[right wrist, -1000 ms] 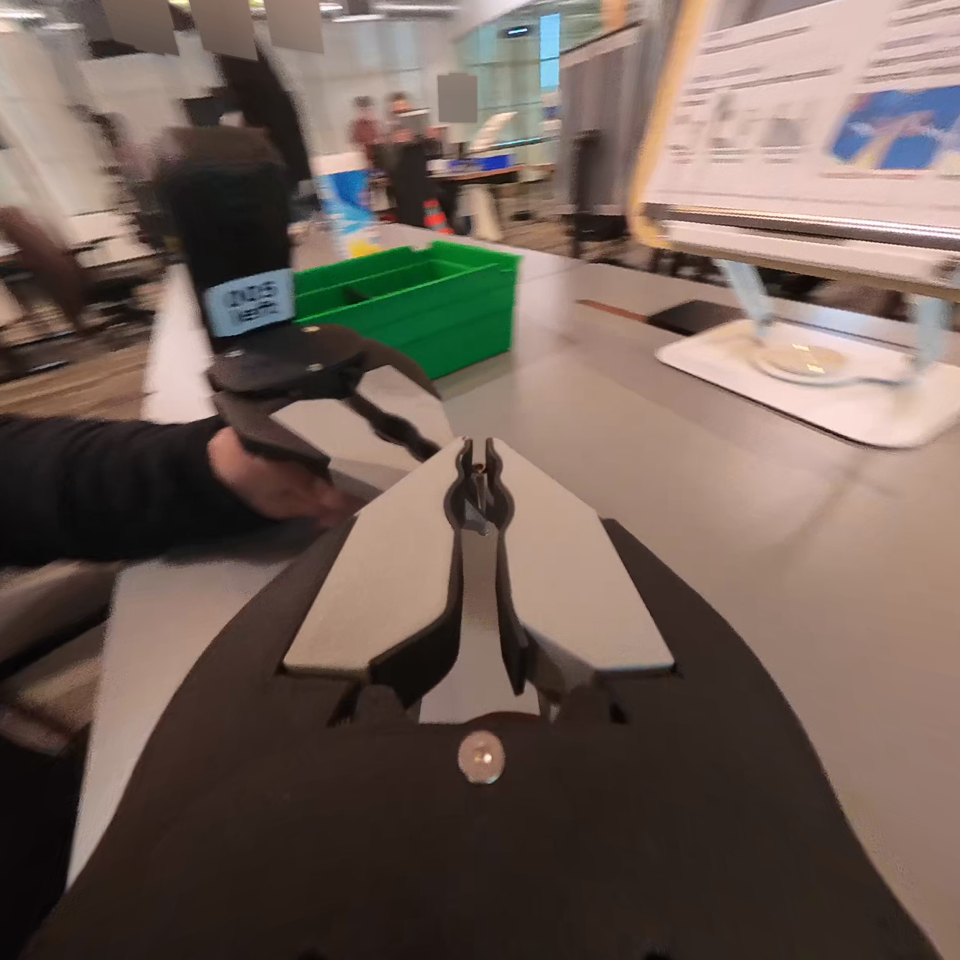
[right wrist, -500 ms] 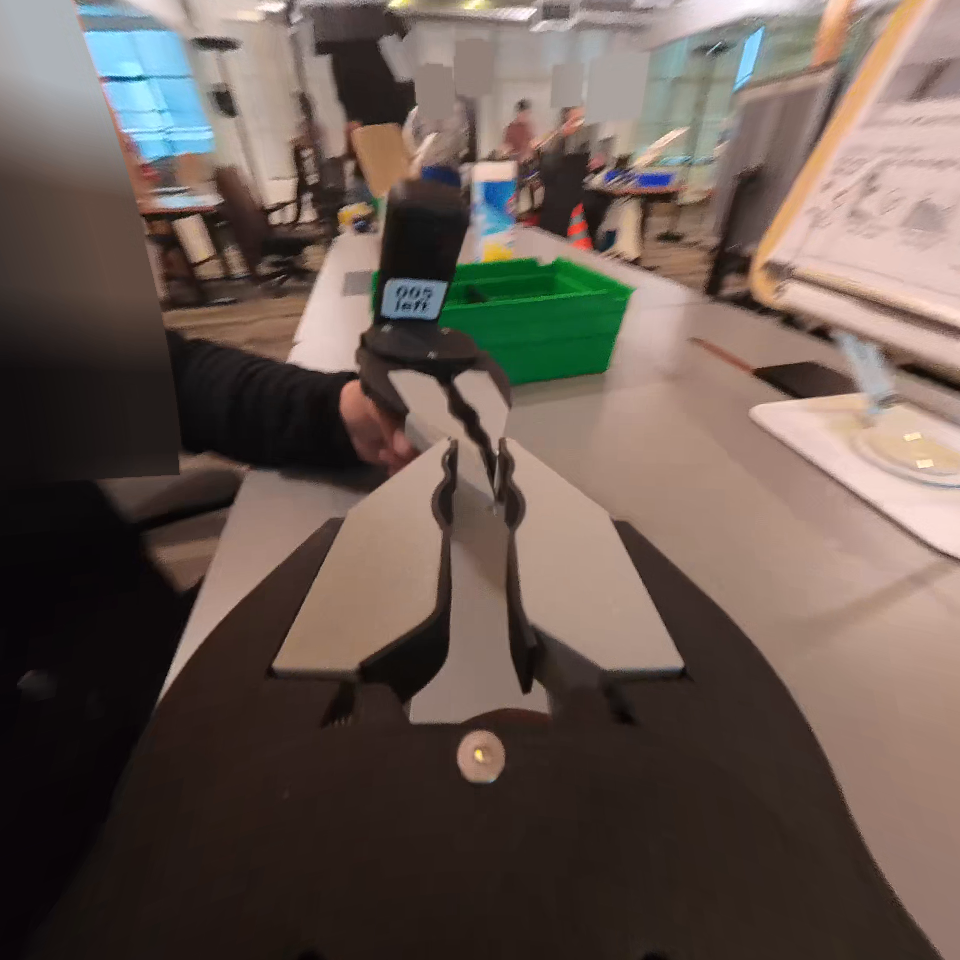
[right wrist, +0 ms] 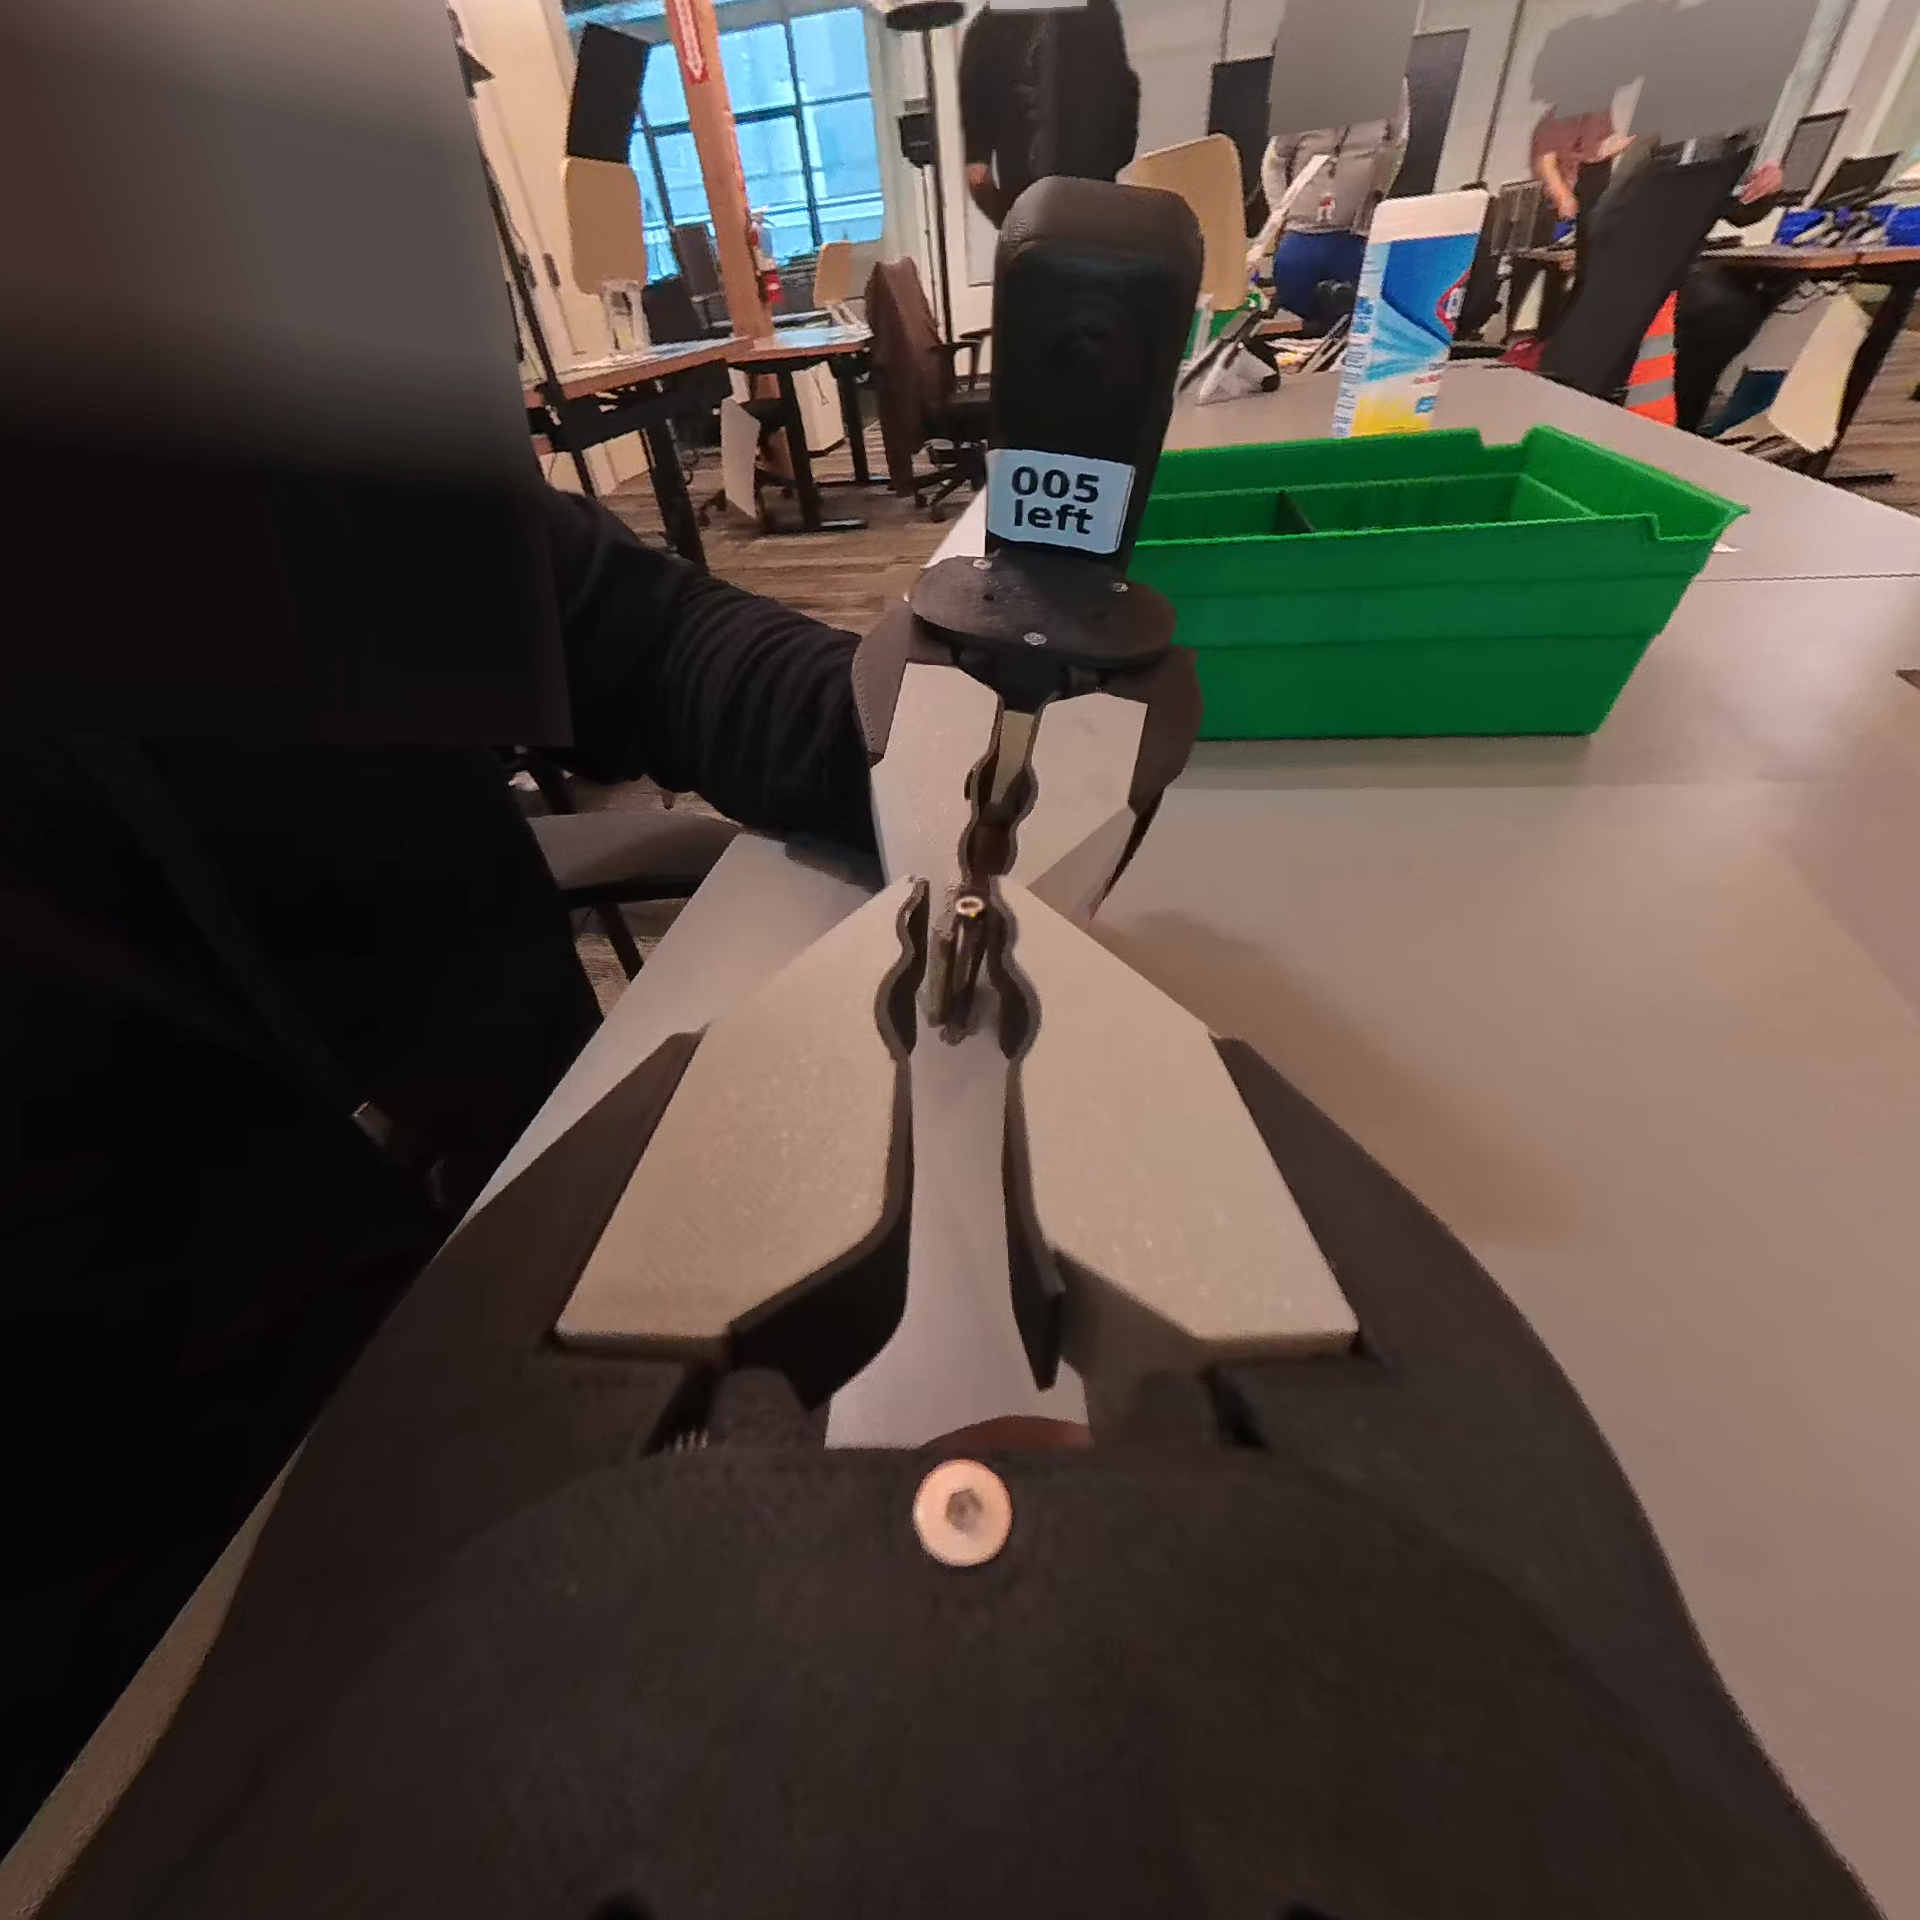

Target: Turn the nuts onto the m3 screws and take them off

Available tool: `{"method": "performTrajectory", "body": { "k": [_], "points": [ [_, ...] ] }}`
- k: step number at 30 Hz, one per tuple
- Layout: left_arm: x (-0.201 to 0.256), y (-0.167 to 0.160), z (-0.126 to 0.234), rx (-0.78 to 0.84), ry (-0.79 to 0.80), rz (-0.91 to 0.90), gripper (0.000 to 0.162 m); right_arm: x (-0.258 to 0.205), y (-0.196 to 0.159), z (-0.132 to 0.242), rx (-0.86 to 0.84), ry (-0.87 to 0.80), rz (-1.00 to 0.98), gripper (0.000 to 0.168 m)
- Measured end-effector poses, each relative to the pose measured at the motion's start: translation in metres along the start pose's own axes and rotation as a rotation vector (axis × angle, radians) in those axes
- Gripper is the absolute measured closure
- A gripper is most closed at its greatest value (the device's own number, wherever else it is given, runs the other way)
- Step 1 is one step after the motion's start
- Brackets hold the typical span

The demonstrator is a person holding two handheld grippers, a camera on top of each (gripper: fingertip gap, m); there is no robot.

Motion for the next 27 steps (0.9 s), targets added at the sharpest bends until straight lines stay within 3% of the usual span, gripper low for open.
{"method": "performTrajectory", "body": {
  "k": [6,11,17,20,22,27],
  "points": [
    [-0.002,-0.003,0.000,-0.020,0.010,-0.002,0.162,0.003,-0.001,-0.007,-0.017,0.024,-0.008,0.167],
    [-0.011,-0.003,0.001,-0.030,0.088,0.012,0.162,0.012,0.001,-0.002,0.047,-0.142,-0.035,0.167],
    [-0.017,-0.011,-0.003,-0.078,0.163,0.030,0.162,0.018,-0.007,-0.003,0.217,-0.637,-0.090,0.167],
    [-0.019,-0.016,-0.005,-0.097,0.176,0.033,0.162,0.021,-0.013,-0.002,0.232,-0.904,-0.096,0.166],
    [-0.019,-0.016,-0.005,-0.091,0.171,0.041,0.162,0.021,-0.013,-0.003,0.225,-0.994,-0.063,0.166],
    [-0.021,-0.013,-0.001,-0.078,0.170,0.033,0.162,0.009,0.001,0.006,0.200,-0.846,0.005,0.156]
  ]
}}
Point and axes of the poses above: each gripper's, where its closed fingertips meet, z back along the fingers, y out of its top, x = y × z across the jaws, the point moved 3 cm from there along z, back along the fingers, and after that the axes turned 11 degrees about -z, right-handed, at the moved point
